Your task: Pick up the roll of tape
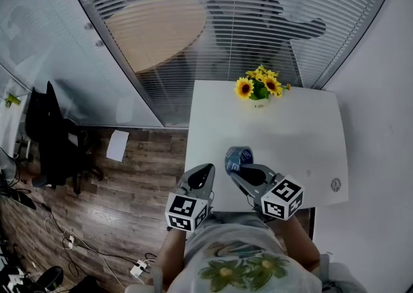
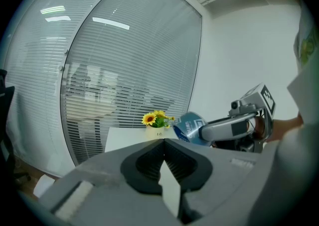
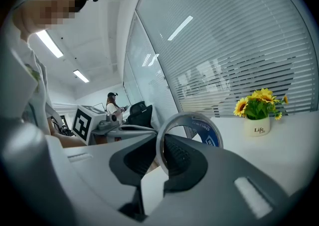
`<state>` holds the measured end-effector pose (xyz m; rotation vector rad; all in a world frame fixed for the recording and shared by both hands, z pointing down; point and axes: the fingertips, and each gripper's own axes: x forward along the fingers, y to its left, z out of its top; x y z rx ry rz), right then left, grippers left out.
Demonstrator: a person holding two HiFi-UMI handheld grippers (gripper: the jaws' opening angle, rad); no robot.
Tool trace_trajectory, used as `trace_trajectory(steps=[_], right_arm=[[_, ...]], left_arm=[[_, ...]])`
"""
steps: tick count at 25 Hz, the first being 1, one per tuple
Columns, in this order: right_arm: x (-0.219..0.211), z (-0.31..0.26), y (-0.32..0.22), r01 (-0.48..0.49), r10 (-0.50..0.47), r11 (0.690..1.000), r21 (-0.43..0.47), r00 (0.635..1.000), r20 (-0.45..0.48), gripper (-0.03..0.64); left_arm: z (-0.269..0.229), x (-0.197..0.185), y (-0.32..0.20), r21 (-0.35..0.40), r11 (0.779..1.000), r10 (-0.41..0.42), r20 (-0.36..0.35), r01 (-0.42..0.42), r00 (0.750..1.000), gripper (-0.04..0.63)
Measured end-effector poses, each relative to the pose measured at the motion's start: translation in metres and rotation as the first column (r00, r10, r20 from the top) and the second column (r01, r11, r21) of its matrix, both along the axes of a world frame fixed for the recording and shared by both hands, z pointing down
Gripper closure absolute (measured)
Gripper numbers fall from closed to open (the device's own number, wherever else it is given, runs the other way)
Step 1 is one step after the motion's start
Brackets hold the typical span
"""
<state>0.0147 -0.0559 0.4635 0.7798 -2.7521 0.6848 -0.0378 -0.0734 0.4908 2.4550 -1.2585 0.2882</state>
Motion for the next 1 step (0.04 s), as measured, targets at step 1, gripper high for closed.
trace_trajectory(steps=[1], right_arm=[[0.0000, -0.0001, 0.0002, -0.001, 0.001, 1.000, 0.000, 1.000, -0.001, 0.571]], left_arm=[[-0.0002, 0.0000, 0.0002, -0.001, 1.000, 0.000, 0.000, 0.000, 1.000, 0.592]])
